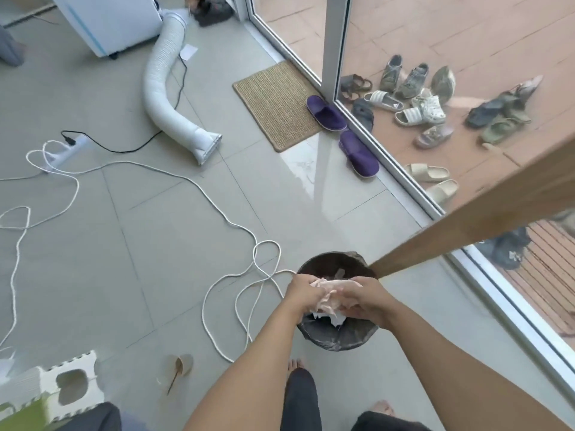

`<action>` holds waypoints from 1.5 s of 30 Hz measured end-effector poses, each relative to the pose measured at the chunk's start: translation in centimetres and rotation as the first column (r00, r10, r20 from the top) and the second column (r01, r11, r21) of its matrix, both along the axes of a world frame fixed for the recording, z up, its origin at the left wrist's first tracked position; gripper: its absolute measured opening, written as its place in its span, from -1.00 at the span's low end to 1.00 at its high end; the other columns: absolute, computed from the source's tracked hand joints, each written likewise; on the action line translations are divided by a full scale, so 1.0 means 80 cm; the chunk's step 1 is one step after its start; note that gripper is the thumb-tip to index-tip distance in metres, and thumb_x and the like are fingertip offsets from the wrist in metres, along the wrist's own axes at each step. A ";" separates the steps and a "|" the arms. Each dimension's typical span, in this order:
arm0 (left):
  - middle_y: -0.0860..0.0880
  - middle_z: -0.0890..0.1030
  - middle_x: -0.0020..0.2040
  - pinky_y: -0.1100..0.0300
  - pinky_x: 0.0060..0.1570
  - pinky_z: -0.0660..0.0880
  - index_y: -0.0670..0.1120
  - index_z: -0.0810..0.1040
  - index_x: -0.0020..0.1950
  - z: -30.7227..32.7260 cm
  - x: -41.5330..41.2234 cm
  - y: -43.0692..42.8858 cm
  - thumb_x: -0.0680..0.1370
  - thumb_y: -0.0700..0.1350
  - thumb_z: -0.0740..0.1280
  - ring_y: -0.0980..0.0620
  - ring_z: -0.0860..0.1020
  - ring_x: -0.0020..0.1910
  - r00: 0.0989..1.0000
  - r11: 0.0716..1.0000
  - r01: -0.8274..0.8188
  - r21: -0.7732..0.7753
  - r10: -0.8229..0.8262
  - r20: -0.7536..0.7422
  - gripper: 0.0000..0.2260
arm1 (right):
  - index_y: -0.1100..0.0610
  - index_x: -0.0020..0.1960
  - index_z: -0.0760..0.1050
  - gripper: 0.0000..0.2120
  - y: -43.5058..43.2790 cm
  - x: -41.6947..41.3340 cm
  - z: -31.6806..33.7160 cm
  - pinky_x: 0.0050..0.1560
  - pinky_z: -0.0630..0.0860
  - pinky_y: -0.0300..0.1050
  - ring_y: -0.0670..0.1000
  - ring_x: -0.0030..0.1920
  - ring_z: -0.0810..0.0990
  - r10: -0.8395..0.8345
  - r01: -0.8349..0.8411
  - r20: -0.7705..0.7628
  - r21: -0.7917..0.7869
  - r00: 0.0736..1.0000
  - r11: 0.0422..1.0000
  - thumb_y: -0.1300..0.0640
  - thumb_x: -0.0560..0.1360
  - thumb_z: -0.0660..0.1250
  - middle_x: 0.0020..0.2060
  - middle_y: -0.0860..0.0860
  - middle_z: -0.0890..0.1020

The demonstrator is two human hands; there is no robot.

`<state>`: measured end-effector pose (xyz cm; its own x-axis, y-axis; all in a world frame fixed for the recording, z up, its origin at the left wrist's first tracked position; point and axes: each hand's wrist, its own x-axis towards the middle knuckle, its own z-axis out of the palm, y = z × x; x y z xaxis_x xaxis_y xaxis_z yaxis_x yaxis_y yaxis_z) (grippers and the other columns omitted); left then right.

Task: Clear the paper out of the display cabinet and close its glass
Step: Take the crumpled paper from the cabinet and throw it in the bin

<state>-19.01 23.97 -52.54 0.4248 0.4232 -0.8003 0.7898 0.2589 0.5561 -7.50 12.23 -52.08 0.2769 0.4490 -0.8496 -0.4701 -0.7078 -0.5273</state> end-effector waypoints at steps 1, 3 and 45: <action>-0.08 0.61 -0.26 0.10 -0.26 0.52 -0.08 0.64 -0.27 -0.033 0.002 -0.001 0.31 -0.13 0.34 -0.05 0.56 -0.25 1.000 1.000 0.010 0.004 -0.010 -0.017 -0.91 | 0.32 0.13 0.60 -0.75 -0.001 0.001 -0.026 0.11 0.66 0.12 0.09 -0.12 0.64 -0.002 0.002 0.001 -0.017 1.000 1.000 0.24 0.48 0.39 -0.14 0.14 0.66; -0.11 0.65 -0.23 -0.01 -0.18 0.61 -0.14 0.67 -0.21 -0.090 0.006 -0.003 0.31 -0.10 0.36 -0.06 0.60 -0.23 0.998 0.999 0.050 0.004 -0.049 -0.050 -0.84 | 0.28 0.15 0.61 -0.75 -0.002 0.004 -0.068 -0.02 0.67 0.02 0.06 -0.13 0.66 0.002 -0.002 0.002 -0.041 1.000 0.999 0.26 0.48 0.37 -0.11 0.13 0.69; -0.07 0.67 0.10 0.27 0.05 0.40 -0.11 0.63 0.18 0.574 0.071 0.061 0.53 -0.09 0.34 -0.05 0.60 0.09 0.761 0.406 -0.055 0.912 -0.574 0.302 -0.74 | 0.10 0.29 0.50 -0.62 0.005 0.016 0.626 0.22 0.50 0.02 0.10 0.35 0.44 0.128 -0.303 0.983 -0.162 -0.130 0.939 0.04 0.50 0.37 0.34 0.02 0.51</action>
